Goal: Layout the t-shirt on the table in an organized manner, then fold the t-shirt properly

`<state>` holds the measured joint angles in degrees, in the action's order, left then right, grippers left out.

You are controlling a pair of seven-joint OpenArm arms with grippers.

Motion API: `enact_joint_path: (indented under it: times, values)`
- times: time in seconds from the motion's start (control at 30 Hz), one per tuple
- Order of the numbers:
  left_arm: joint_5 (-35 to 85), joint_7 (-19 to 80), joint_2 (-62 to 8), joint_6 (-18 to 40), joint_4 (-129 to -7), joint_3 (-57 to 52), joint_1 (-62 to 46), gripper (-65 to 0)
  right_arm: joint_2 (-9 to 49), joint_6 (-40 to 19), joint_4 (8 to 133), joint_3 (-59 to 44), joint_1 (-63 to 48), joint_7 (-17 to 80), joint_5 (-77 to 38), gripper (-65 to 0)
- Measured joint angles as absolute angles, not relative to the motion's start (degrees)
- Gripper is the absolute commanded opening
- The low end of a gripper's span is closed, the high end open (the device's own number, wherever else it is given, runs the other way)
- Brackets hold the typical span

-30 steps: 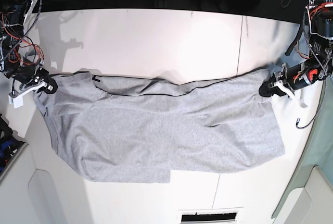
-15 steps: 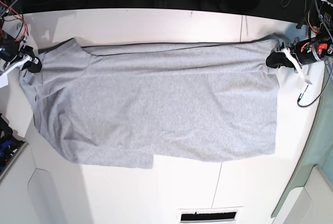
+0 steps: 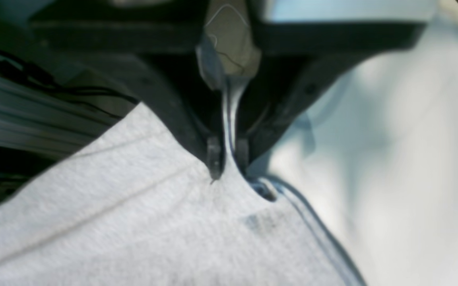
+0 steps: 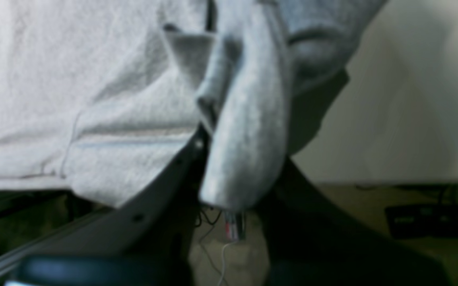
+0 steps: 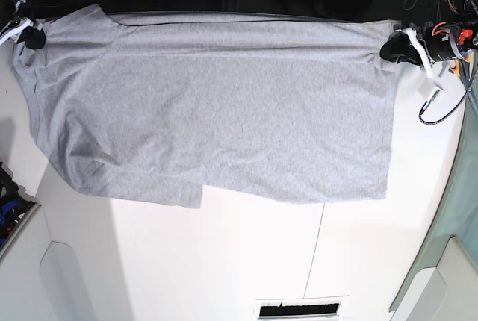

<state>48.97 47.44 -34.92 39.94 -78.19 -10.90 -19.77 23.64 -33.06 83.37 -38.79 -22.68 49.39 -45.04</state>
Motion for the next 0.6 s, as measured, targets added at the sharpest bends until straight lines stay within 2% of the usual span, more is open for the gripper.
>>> enact_joint_path:
  times: [0.1, 0.17, 0.27, 0.33, 0.6]
  values:
    - [49.19, 47.11, -34.92, 39.94, -78.22, -10.90, -19.66, -65.0, 23.62, -33.06, 83.35, -38.79, -23.18, 48.95, -45.04, -65.0]
    - [50.13, 47.16, -34.92, 39.94, -78.22, -10.90, -19.68, -59.3, 23.62, -33.04, 83.37, -38.79, -22.92, 48.86, -45.04, -64.6]
    - [51.44, 47.16, -34.94, 39.92, -78.22, -10.90, -19.51, -51.6, 23.62, -32.99, 83.37, -38.89, -22.20, 47.99, -44.97, -48.5]
    - [52.14, 47.16, -34.96, 39.90, -78.22, -11.00, -19.29, -50.0, 23.64, -32.93, 83.37, -39.00, -21.91, 46.89, -44.97, -44.6]
    - [52.34, 47.42, -34.96, 39.68, -78.22, -11.03, -15.42, -48.4, 23.66, -32.58, 83.35, -39.13, -19.18, 46.98, -43.90, -44.3]
